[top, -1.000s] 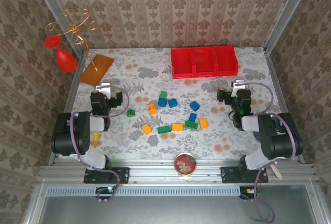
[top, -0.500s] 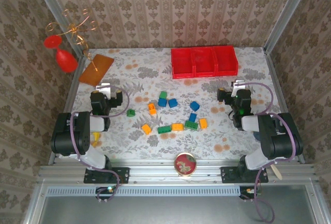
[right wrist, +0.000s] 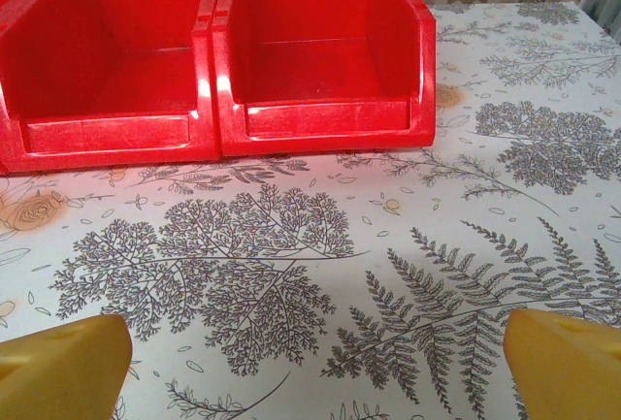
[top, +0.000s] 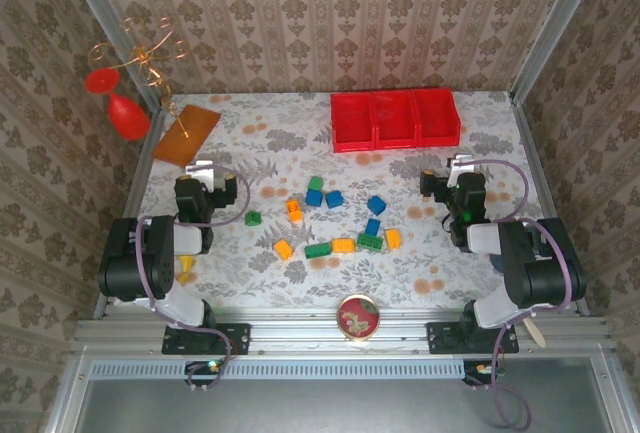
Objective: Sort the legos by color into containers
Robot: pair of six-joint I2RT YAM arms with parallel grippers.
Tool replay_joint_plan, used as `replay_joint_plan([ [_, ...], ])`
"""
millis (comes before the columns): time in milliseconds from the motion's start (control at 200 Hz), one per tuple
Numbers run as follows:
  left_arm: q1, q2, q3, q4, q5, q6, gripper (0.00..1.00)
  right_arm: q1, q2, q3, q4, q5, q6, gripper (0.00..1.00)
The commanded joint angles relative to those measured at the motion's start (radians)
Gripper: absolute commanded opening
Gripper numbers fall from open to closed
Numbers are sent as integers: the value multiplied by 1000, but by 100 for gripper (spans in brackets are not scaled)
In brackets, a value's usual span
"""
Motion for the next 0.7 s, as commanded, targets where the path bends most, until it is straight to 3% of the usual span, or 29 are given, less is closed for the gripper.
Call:
replay_joint_plan([
  [0, -5, -24, -15, 10, -4, 10, 100, 7, -2, -12, 27, 14, 13, 100],
  [195, -5, -32, -60, 97, -19, 5, 100, 7, -12, 0, 1, 13, 14, 100],
  [435, -10, -94, -67, 55, -24, 7, 100, 7, -79, 7, -63, 16, 12, 100],
  [695, -43, -206, -43, -82, -70, 36, 100, 7, -251, 133, -416, 78, 51, 100],
])
